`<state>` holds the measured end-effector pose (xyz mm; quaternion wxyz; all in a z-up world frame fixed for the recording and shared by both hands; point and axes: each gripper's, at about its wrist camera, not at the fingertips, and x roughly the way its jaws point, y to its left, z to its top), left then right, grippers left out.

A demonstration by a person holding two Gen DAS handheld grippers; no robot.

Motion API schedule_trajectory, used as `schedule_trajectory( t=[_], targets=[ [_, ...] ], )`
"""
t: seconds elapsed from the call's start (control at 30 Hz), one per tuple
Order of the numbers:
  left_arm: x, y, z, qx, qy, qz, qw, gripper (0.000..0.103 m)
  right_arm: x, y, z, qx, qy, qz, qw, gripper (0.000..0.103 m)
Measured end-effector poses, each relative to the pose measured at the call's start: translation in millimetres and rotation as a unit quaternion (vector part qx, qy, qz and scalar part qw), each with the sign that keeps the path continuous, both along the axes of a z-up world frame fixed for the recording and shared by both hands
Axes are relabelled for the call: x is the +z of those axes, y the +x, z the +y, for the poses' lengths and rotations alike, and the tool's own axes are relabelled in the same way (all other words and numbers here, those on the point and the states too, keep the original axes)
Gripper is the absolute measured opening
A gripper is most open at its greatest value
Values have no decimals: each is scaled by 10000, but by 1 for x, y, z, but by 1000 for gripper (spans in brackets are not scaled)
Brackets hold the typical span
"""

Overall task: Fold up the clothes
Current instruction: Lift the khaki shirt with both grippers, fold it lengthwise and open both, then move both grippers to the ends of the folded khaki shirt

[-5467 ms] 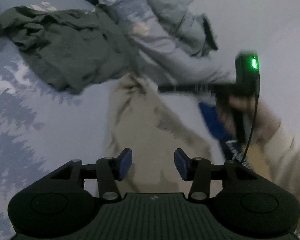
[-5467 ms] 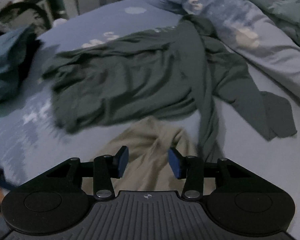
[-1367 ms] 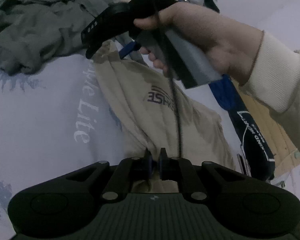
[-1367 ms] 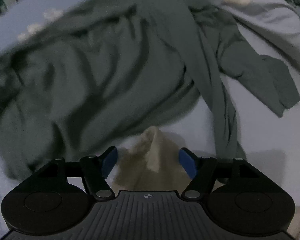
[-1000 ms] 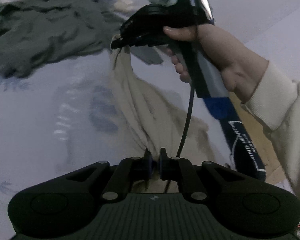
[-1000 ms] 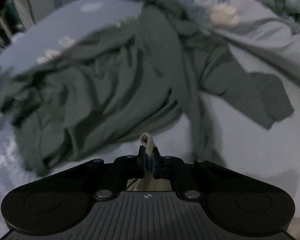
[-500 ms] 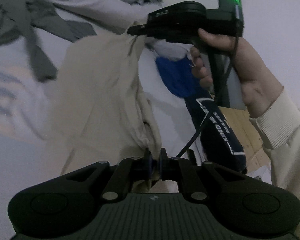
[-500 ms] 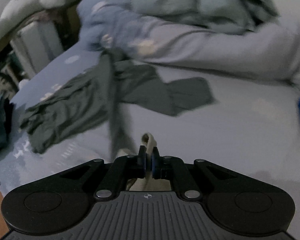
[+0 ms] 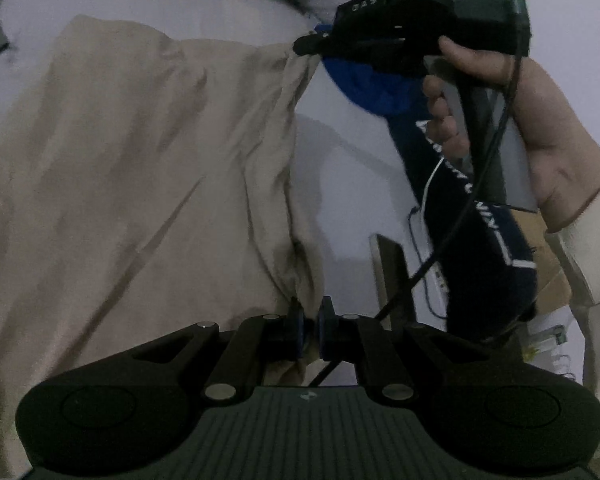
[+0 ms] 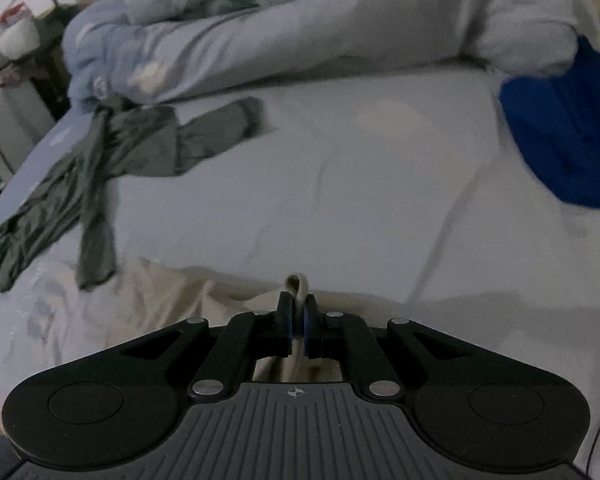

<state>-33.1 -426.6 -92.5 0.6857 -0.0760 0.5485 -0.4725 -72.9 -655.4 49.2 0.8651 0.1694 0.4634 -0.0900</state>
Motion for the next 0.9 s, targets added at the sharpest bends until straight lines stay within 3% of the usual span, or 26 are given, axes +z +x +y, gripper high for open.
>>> schedule_trajectory(
  t=[0.17,0.2,0.3,0.37,0.43,0.57,0.73,0.9],
  targets=[
    [-11,-12,-20,-68,251,-124,9996,11,-23,-15,-28,-72,211,-116,9997,7],
    [-20,-13,-24,-91,302,-111,9994,22,-33,-16,-32,-85,285,-99,9995,8],
    [-42,-16,-31,-185,387,-100,9990,32,-65,-18,-38,-215,264,153,9993,16],
    [-43,-23,-28,-294,270,-80,9992,47,-74,-25,-39,-475,-167,434,9978,33],
    [-36,-32,-23,-496,16,30,9988,71,-71,-40,-43,-681,-393,452,9959,44],
    [-22,-54,-10,-1188,-400,291,9917,78,-43,-85,-36,-775,-926,385,9919,53],
    [-6,-62,56,-1294,-751,456,9877,88,-18,-145,17,-402,-233,-506,9976,53],
    [7,-40,136,-602,-770,330,9947,88,-54,-176,98,-94,344,-764,9964,48]
  ],
)
